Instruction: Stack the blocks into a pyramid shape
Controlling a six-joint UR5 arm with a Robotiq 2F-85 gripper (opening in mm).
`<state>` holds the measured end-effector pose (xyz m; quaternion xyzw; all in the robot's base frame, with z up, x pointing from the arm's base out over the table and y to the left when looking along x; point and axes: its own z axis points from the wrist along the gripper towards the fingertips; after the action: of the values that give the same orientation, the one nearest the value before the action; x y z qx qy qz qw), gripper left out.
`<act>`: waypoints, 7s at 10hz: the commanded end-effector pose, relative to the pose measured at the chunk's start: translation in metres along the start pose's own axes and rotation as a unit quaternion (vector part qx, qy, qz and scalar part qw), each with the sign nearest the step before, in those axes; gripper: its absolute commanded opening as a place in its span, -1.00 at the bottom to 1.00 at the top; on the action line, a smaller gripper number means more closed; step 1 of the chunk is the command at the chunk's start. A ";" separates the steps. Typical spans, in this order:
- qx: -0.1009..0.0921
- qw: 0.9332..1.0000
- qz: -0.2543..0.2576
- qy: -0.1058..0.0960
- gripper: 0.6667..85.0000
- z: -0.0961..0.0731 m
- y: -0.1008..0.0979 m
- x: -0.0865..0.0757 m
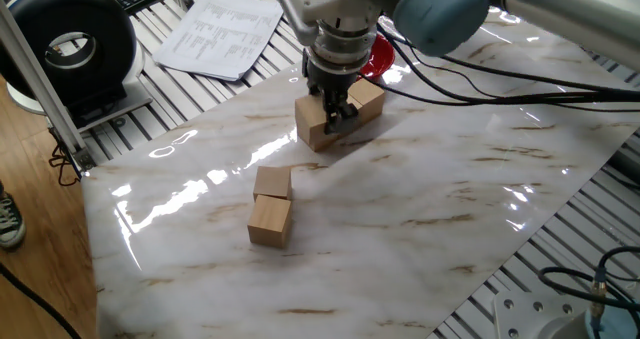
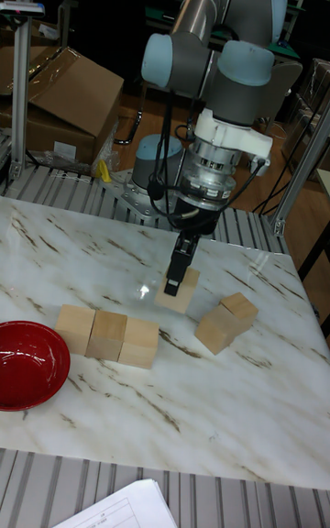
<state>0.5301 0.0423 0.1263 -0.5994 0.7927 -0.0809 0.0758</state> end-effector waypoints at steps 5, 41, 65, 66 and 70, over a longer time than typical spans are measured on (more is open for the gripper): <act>0.039 0.997 0.060 -0.008 -0.99 -0.002 -0.021 -0.002; -0.045 0.997 -0.041 -0.052 -0.99 -0.023 -0.066 0.057; -0.047 0.998 0.044 -0.023 -0.99 -0.022 -0.086 0.100; -0.048 0.998 0.039 -0.019 -0.99 -0.024 -0.090 0.108; -0.043 0.997 0.032 -0.062 -0.99 -0.011 -0.103 0.117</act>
<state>0.5842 -0.0901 0.1595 -0.5748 0.8142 -0.0113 0.0812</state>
